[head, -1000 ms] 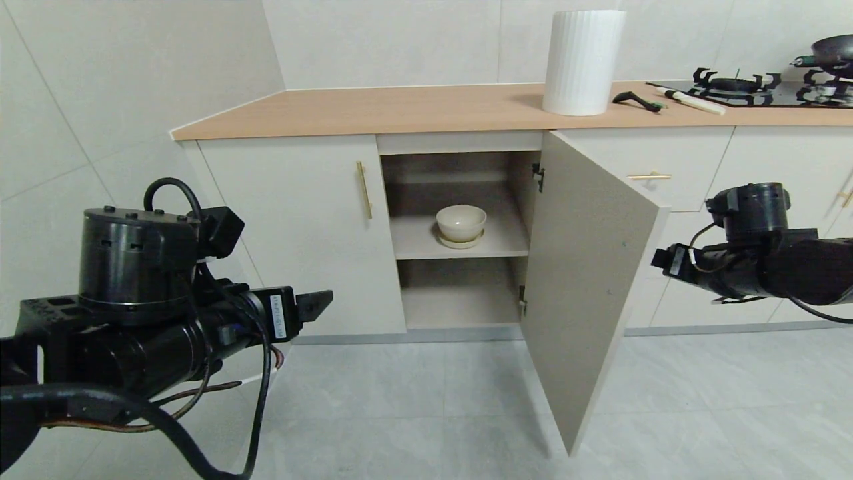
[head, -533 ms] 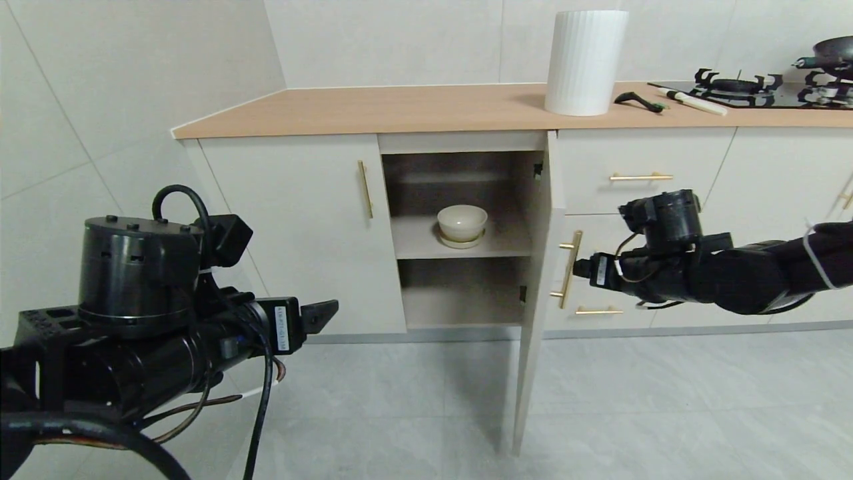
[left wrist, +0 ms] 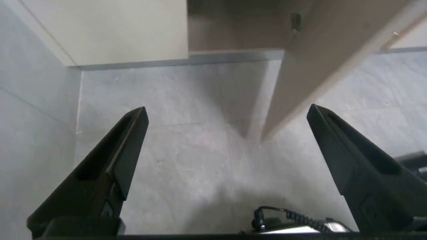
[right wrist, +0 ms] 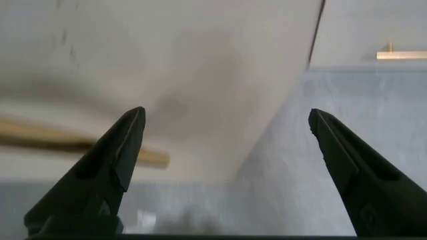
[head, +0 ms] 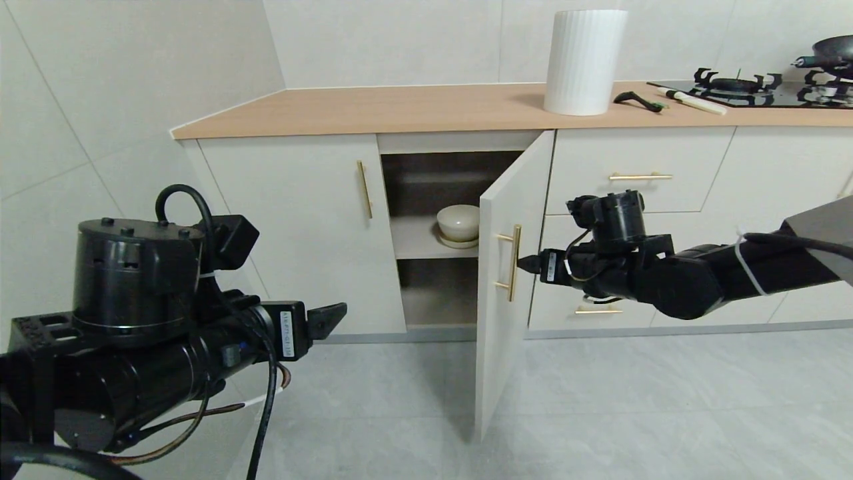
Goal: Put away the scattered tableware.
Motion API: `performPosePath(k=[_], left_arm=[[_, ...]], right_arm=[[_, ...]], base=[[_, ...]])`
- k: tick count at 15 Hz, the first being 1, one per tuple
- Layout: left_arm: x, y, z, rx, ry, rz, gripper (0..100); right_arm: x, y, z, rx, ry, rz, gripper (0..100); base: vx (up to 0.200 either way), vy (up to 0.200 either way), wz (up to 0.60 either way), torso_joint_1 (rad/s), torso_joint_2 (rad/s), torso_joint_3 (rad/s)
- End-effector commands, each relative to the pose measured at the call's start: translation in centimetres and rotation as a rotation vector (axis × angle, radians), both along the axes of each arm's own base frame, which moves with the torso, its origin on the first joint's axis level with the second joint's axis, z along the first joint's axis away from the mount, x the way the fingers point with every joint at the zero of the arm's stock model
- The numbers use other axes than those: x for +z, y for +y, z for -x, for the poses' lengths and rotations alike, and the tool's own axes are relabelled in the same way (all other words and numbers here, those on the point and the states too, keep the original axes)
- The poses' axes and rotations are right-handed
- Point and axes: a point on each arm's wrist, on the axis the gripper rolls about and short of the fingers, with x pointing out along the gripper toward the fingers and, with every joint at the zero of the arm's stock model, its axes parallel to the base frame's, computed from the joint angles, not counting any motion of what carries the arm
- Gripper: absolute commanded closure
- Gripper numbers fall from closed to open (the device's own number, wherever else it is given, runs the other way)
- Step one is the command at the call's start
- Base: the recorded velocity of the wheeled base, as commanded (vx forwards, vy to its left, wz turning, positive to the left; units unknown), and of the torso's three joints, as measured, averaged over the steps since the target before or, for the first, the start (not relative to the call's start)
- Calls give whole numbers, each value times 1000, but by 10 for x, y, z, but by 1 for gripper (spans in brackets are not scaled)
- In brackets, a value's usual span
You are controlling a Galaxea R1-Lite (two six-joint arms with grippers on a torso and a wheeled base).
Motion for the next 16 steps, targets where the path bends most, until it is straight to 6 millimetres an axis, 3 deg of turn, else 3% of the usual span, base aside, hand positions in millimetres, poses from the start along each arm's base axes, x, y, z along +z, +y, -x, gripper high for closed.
performPosePath(k=[1, 8, 16], left_arm=[[-1, -1, 0, -2, 2, -4, 0], [-4, -3, 5, -23, 10, -9, 0], [-7, -5, 2, -27, 23, -29, 0]], right_arm=[[-23, 7, -9, 2, 6, 6, 0], [-26, 10, -12, 1, -4, -3, 0], [-41, 32, -23, -41, -110, -62, 0]], base=[[0, 0, 0, 0, 0, 0], [0, 0, 0, 0, 0, 0], [200, 0, 0, 2, 2, 4]])
